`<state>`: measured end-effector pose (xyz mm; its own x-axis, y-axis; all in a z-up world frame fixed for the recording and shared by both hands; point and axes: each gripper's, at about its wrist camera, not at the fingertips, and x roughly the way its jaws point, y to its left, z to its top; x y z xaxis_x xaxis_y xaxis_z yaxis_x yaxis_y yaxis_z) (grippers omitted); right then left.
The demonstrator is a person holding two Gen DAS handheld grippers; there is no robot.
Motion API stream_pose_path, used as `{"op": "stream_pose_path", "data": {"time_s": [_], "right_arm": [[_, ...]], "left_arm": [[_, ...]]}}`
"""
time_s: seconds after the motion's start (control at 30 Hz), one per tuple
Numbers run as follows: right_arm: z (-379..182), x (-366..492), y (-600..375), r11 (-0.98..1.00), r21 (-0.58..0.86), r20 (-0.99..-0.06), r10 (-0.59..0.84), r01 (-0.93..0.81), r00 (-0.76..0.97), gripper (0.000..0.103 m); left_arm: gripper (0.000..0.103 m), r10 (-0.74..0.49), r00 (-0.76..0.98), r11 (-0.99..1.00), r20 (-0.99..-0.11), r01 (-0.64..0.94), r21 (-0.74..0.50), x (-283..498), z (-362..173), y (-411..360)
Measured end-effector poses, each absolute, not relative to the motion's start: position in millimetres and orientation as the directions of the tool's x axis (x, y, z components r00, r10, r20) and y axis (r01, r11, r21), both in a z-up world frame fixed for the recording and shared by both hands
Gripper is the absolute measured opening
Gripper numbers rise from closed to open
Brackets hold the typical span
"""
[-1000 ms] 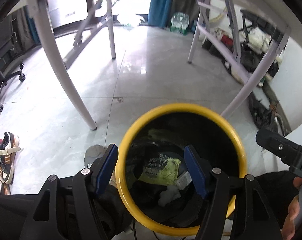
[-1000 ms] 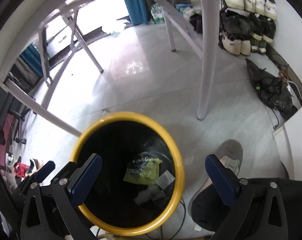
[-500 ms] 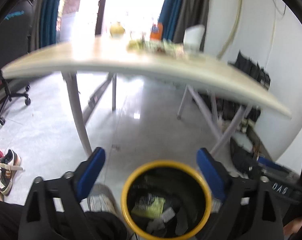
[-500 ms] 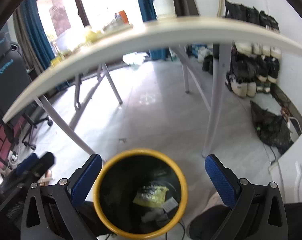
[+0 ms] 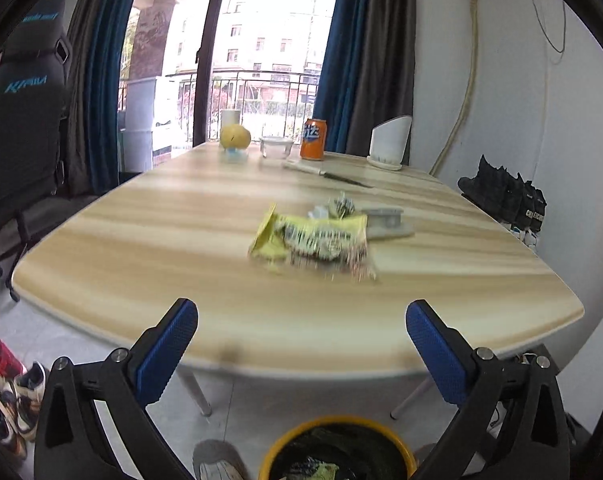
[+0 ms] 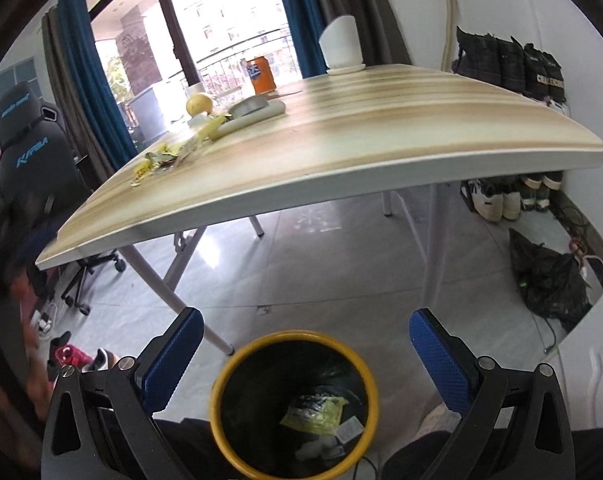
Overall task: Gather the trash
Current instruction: 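Raise both tools from the bin back over the table, then lower the left gripper onto the white snack packet and close on it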
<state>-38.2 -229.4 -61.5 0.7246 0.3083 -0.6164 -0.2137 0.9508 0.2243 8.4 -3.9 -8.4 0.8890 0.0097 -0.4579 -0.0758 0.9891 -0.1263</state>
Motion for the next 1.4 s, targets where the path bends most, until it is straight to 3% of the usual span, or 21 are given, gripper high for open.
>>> {"op": "stream_pose_path", "data": {"time_s": [0.6,1.1,1.2,1.27,1.4], "right_arm": [[-48.4,-48.4,-221.1,0.925,0.23,-0.568,0.381,-0.304,0.73,0.103],[-37.8,-50.6,-230.9,0.92,0.268,-0.534,0.389,-0.286,0.751,0.103],[-38.0,-51.2,-231.2,0.92,0.27,-0.534,0.388,-0.283,0.751,0.103],[-37.8,-51.5,-231.6,0.921,0.27,-0.534,0.385,-0.279,0.753,0.103],[-32.0,-51.0,-233.1,0.926,0.26,-0.526,0.373,-0.273,0.765,0.103]], "left_arm": [[0.102,0.04,0.754,0.978,-0.656,-0.163,-0.129,107.8,-6.4,13.4],[0.101,0.076,0.699,0.981,-0.711,-0.181,-0.073,115.1,-15.0,5.3],[0.095,0.081,0.694,0.98,-0.715,-0.185,-0.069,114.9,-15.9,5.7],[0.083,0.082,0.685,0.98,-0.724,-0.187,-0.066,116.0,-17.8,5.5],[0.076,0.087,0.684,0.983,-0.724,-0.177,-0.048,114.9,-18.9,3.6]]}}
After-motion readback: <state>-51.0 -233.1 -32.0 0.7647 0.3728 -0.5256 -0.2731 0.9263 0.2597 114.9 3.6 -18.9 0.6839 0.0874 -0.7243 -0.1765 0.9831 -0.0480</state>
